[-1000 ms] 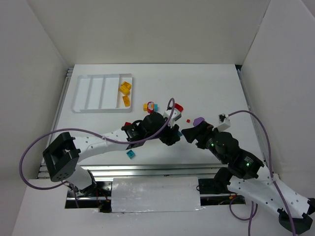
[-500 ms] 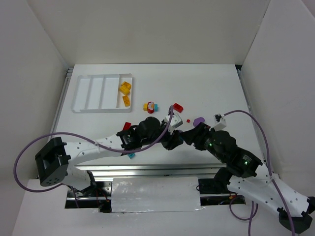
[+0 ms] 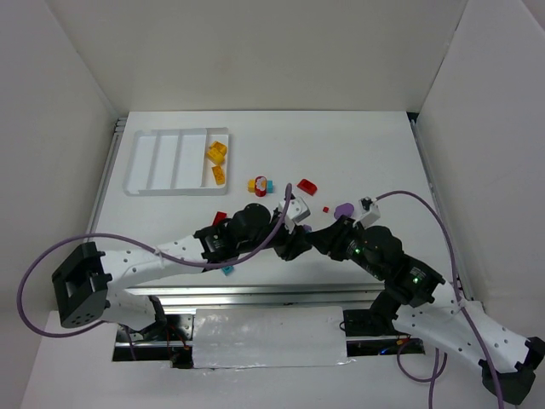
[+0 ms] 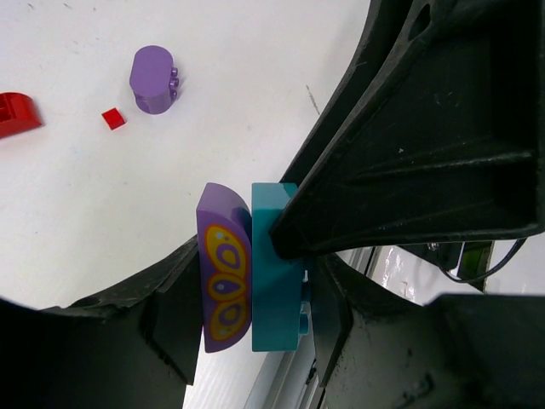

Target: Sort the legos into containers by color

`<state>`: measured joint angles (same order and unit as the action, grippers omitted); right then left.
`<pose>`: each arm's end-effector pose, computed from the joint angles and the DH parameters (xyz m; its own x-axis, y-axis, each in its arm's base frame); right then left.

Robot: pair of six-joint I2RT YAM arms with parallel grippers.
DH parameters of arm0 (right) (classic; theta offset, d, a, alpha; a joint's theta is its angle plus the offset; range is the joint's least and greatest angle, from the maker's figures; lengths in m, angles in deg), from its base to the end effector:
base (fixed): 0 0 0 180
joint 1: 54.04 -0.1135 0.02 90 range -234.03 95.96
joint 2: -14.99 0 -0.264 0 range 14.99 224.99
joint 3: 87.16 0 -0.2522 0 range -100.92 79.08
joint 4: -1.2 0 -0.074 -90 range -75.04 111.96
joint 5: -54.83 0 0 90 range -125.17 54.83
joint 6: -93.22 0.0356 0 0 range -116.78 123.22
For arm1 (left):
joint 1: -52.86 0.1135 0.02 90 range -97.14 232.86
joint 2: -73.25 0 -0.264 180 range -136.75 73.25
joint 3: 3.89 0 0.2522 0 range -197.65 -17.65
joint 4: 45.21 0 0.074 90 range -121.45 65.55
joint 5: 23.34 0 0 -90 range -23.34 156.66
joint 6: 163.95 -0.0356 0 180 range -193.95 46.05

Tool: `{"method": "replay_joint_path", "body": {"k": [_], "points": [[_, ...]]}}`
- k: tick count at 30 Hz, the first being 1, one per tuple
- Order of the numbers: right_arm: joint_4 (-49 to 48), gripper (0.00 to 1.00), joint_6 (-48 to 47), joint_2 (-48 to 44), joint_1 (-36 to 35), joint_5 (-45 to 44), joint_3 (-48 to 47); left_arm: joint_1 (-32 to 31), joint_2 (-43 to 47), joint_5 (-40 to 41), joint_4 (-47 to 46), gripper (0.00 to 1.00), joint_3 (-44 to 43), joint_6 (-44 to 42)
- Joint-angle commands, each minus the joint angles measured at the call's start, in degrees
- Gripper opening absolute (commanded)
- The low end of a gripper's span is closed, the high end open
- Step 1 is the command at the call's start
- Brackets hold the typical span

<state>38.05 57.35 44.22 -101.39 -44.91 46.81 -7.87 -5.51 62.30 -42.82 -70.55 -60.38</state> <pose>0.0949 0.0941 0.2779 -0.6363 0.4881 -0.5974 -0.1734 0.6641 0.7273 0.1547 -0.2815 0.2922 -0.3314 0.1129 -0.9367 0.8518 0.4627 -0.2457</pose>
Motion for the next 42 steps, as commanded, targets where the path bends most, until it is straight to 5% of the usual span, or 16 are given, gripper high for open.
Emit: {"method": "replay_joint_path", "body": {"k": [1, 3, 4, 5, 12, 17, 23, 30, 36, 38, 42], "points": [[-7.34, 0.03, -2.27, -0.49, -0.28, 3.49, 2.21, -0.53, 4.58, -3.02, -7.34, 0.27, 0.34, 0.24], [-8.67, 0.0, -3.85, -1.19, -0.2, 3.58, 3.27, -0.53, 5.55, -3.02, -6.64, 0.46, 0.52, 0.32], [-10.59, 0.0, -4.73, -1.46, -0.2, 3.76, 3.53, -0.53, 5.81, -2.76, -6.12, 0.83, 0.43, 0.5], [-11.39, 0.0, -5.52, -2.07, -0.2, 3.93, 3.88, -0.53, 5.99, -2.41, -5.5, 0.99, 0.17, 0.76], [-18.86, 0.0, -17.38, -3.83, 1.38, 7.18, 5.9, -0.44, 8.96, -1.09, 6.53, 1.0, -5.54, 1.2], [-21.33, 0.0, -26.06, -5.15, 4.19, 18.77, 5.91, -0.44, 14.23, 0.41, 16.81, 0.99, -8.61, 1.9], [-19.31, 0.0, -34.69, -5.68, 5.96, 36.4, 2.66, -0.44, 17.76, -8.28, 24.73, 0.99, -11.6, -0.1], [-22.92, 0.0, -35.5, -5.59, 5.96, 47.78, 1.16, -0.44, 17.59, -19.27, 24.65, 1.0, -8.53, -1.52], [-22.92, 0.0, -36.02, -5.42, 5.96, 51.48, 0.9, -0.44, 18.38, -19.45, 23.33, 0.99, -6.6, -1.26], [-22.92, 0.0, -36.2, -5.33, 5.96, 52.1, 0.55, -0.44, 18.56, -21.73, 22.63, 0.96, -6.16, -1.26], [-24.94, 0.0, -35.58, -5.85, 5.96, 52.28, 0.46, -0.44, 17.86, -25.69, 20.7, 0.74, -5.28, -1.26]]}}
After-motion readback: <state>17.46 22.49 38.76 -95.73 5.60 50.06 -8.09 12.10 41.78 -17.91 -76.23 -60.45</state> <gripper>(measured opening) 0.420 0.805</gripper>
